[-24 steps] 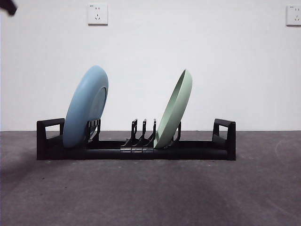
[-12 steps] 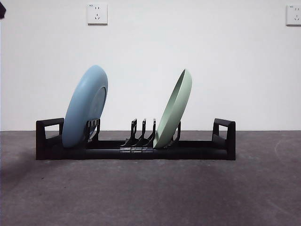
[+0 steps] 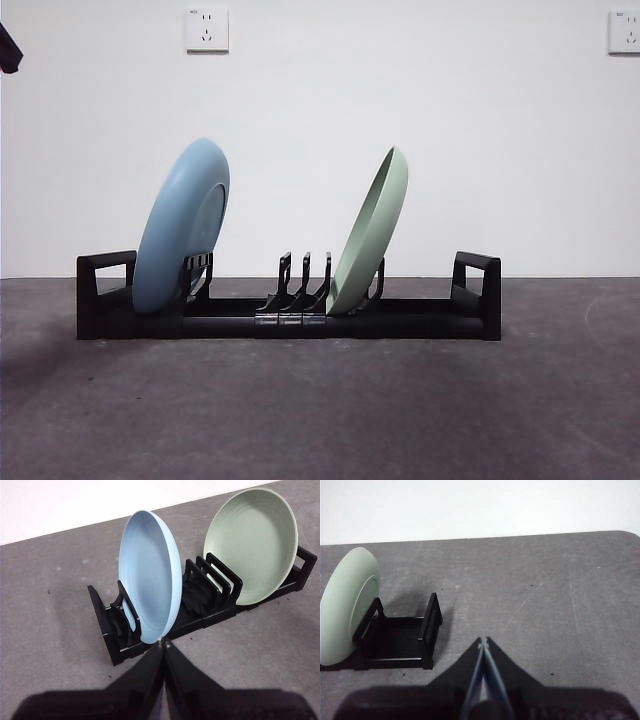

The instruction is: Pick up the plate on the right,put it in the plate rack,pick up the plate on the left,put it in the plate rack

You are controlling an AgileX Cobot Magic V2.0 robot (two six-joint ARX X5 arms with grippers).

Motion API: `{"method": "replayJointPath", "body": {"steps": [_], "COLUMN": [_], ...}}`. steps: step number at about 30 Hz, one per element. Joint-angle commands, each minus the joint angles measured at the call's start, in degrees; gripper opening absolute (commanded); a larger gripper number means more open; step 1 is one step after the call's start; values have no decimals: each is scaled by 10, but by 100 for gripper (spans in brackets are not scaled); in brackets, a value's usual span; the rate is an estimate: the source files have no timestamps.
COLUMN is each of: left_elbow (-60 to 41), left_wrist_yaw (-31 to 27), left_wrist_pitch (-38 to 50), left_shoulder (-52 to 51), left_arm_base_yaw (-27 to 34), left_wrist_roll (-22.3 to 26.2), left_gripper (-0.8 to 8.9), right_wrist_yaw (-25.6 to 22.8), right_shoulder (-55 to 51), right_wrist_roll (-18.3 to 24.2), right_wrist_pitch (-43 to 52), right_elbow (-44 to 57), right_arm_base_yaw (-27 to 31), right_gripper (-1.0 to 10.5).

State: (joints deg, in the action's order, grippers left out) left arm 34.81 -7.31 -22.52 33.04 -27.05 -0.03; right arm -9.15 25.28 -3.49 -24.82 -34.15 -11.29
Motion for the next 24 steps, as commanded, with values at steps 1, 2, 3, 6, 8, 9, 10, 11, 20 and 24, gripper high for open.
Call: {"method": "replayJointPath", "body": {"steps": [1,2,3,6,8,9,10,11,20,24], "left_elbow": [-2,-2,-2,-4,-9,-15,-24,-34,-201,-262], "left_wrist_yaw": [-1,-2,-1,0,1,3,9,17,76,76], "left_wrist_pitch": [-3,-7,-9,-11,-11,-11,-10,-7,56,66], "left_shoulder": [0,-1,-10,-43,-64,-78,-93,-106,-254,-296], "left_arm_base_yaw": [1,1,2,13,29,43,57,71,186,210], "left_wrist_roll": [6,12,12,29,36,35,35,35,30,30], "left_gripper": [-4,-4,-4,-4,-4,-4,-4,-4,-4,-4], "right_wrist_yaw": [-2,-2,-2,-2,-2,-2,-2,-2,-2,-2], "right_shoulder": [0,0,0,0,0,0,0,0,0,0], "right_wrist_roll": [-7,-7,-7,-7,-7,-7,-7,-7,-7,-7], "right_wrist_pitch": [3,3,3,3,3,3,3,3,3,3], "right_elbow": [5,5,5,5,5,5,5,5,5,5], "right_arm_base_yaw": [-1,-1,-1,-1,-1,-1,-1,-1,-1,-1], "right_gripper": [6,6,6,6,6,6,6,6,6,6]}}
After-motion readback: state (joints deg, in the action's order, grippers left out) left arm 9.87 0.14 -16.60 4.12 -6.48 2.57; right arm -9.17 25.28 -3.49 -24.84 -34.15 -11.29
